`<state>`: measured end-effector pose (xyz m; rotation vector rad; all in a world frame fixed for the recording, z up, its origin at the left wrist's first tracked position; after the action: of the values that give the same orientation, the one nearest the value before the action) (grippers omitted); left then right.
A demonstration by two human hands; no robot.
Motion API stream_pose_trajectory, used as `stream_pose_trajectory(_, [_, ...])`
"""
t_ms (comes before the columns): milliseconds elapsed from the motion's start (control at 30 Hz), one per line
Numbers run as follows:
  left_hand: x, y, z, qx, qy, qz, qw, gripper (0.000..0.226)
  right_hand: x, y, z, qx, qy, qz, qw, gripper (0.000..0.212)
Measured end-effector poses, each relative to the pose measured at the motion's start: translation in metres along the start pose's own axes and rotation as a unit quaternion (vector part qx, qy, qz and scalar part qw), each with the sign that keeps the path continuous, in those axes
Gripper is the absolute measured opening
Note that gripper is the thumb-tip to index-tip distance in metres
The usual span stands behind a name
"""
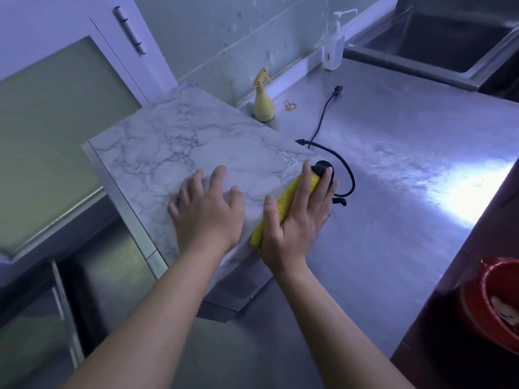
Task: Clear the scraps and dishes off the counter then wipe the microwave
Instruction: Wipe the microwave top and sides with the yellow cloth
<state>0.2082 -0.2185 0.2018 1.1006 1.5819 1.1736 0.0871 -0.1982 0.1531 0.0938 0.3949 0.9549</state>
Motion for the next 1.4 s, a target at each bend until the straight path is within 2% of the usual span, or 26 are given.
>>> stream_pose_trajectory(300, [0.0, 0.001, 0.0, 0.003, 0.001, 0.006, 1.0, 0.053, 0.034, -0.009, -0.017, 0.02, 0.044, 0.004, 0.999, 0.078])
stream_pose_trajectory(500, [0.001, 0.0, 0.001, 0.004, 0.002, 0.009, 1.0, 0.053, 0.078, -0.027, -0.068, -0.012, 0.126, -0.005, 0.992, 0.069])
stream_pose_trajectory(567, [0.0, 0.0, 0.001, 0.001, 0.002, 0.011, 1.0, 0.053, 0.083, -0.033, -0.084, -0.023, 0.102, -0.011, 0.994, 0.068])
stream_pose_trajectory(633, [0.0, -0.001, 0.0, -0.002, 0.001, 0.012, 1.0, 0.053, 0.087, -0.04, -0.1, -0.039, 0.039, -0.006, 0.998, 0.068])
stream_pose_trajectory(733, [0.001, -0.002, 0.001, -0.002, 0.0, 0.011, 1.0, 0.052, 0.093, -0.046, -0.12, -0.117, -0.138, 0.003, 0.983, 0.071])
stream_pose_trajectory(800, [0.0, -0.002, 0.002, -0.001, 0.001, 0.009, 1.0, 0.052, 0.093, -0.049, -0.128, -0.181, -0.25, 0.004, 0.951, 0.076])
stream_pose_trajectory(900, [-0.002, -0.002, 0.002, -0.002, 0.001, 0.008, 1.0, 0.051, 0.096, -0.053, -0.132, -0.196, -0.342, 0.007, 0.919, 0.074])
stream_pose_trajectory(967, [-0.002, -0.002, 0.002, -0.004, 0.003, 0.01, 1.0, 0.052, 0.104, -0.055, -0.127, -0.223, -0.421, 0.02, 0.879, 0.072])
stream_pose_trajectory(1100, [-0.002, -0.002, 0.001, -0.006, 0.006, 0.015, 1.0, 0.052, 0.128, -0.054, -0.1, -0.299, -0.574, 0.051, 0.761, 0.064])
stream_pose_trajectory(1267, [-0.003, 0.001, 0.001, -0.005, 0.01, 0.02, 1.0, 0.052, 0.142, -0.042, -0.044, -0.319, -0.72, 0.082, 0.611, 0.039])
stream_pose_trajectory(1333, [-0.003, 0.001, 0.0, -0.007, 0.01, 0.024, 1.0, 0.052, 0.144, -0.036, -0.022, -0.352, -0.743, 0.129, 0.555, 0.023])
stream_pose_trajectory(1400, [-0.003, 0.002, -0.001, -0.008, 0.01, 0.028, 1.0, 0.053, 0.148, -0.024, -0.012, -0.401, -0.738, 0.153, 0.521, 0.022])
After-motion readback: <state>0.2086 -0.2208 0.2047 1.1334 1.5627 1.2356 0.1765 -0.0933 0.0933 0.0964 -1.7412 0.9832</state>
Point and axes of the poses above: each hand's wrist, its own x-axis away from the middle knuckle, its own y-axis out of the back of the hand, z = x × y, the point moved 2 cm from there along -x, towards the middle knuckle
